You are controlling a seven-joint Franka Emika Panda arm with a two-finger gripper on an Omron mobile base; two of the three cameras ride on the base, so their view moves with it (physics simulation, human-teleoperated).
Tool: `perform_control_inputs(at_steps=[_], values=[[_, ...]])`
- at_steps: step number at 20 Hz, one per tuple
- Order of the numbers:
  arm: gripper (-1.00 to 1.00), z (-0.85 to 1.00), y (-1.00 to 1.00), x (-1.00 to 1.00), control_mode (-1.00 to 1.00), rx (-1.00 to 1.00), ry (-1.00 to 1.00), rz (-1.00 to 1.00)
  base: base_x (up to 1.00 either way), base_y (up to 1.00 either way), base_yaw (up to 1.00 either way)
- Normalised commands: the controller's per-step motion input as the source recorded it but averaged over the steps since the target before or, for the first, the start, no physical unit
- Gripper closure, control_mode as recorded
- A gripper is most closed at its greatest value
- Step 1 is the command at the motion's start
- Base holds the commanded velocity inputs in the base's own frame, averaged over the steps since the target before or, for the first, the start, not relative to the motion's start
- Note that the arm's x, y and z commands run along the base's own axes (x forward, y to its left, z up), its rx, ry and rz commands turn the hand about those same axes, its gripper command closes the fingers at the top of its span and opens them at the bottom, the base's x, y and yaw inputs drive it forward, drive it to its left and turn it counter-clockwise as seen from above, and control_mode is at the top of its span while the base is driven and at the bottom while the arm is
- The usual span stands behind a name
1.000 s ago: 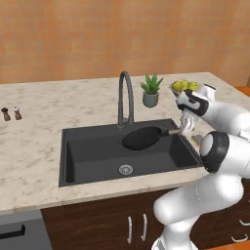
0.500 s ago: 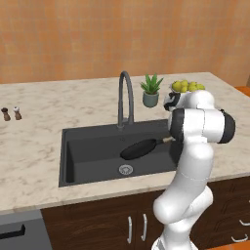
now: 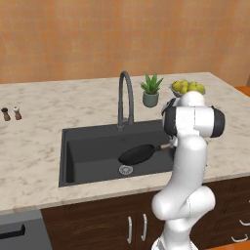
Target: Pick the pan and sponge and place them into the sink. Then turn on the water.
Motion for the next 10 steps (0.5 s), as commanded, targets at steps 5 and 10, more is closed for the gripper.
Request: perform_control_inputs(at_steps=[5,10], values=[[1.0,-0.44,0.4,0.0,-1.0,0.0,-0.06,0.0,0.0,0.0,0.0],[1.0,-0.46,0.35,0.03,-1.0,0.0,-0.02,0.0,0.0,0.0,0.0]])
